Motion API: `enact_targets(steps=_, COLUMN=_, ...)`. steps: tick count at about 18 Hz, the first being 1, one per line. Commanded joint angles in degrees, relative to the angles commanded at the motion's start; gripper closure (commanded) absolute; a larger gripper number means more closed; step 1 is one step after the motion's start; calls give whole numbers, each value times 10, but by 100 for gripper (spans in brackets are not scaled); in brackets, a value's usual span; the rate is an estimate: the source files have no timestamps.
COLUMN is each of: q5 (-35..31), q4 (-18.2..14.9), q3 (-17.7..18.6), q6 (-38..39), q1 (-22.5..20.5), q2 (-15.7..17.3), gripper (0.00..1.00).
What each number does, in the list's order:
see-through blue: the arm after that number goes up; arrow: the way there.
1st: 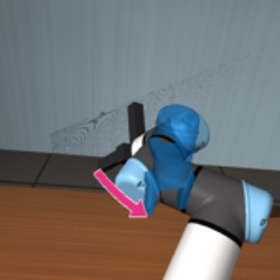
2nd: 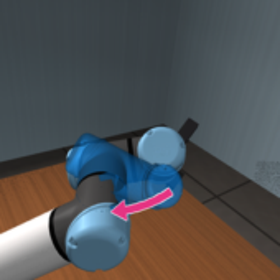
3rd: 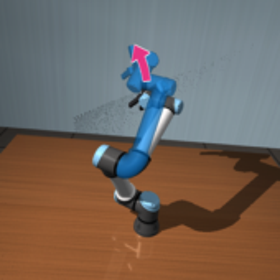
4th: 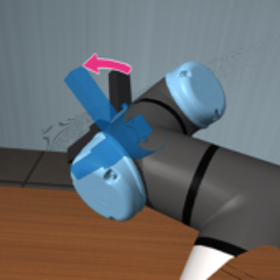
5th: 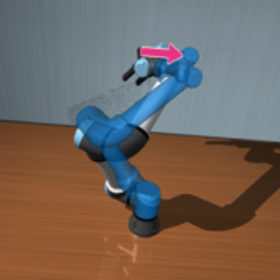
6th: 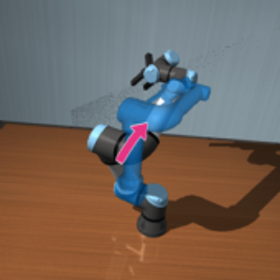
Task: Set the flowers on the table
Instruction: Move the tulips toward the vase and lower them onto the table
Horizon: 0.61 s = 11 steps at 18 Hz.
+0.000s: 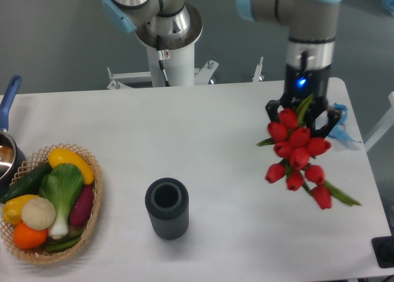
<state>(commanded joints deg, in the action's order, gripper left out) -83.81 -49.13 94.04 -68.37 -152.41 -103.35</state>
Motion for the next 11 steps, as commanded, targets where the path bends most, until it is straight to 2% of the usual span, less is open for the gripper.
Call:
enact_targets(steps=2, q5=-56, q4=-5, q3=-1, q6=-3, q1=27, q2=-25, gripper=61)
enact_targets(steps=8, q5=-228, q4=-10, q3=-13, q6=-44, q1=84, q2=-133, gripper=61)
enact_targets(steps=11, q5=-255, q4=-8, q3=-34, q6=-49, q1=100, q2=-180, gripper=61)
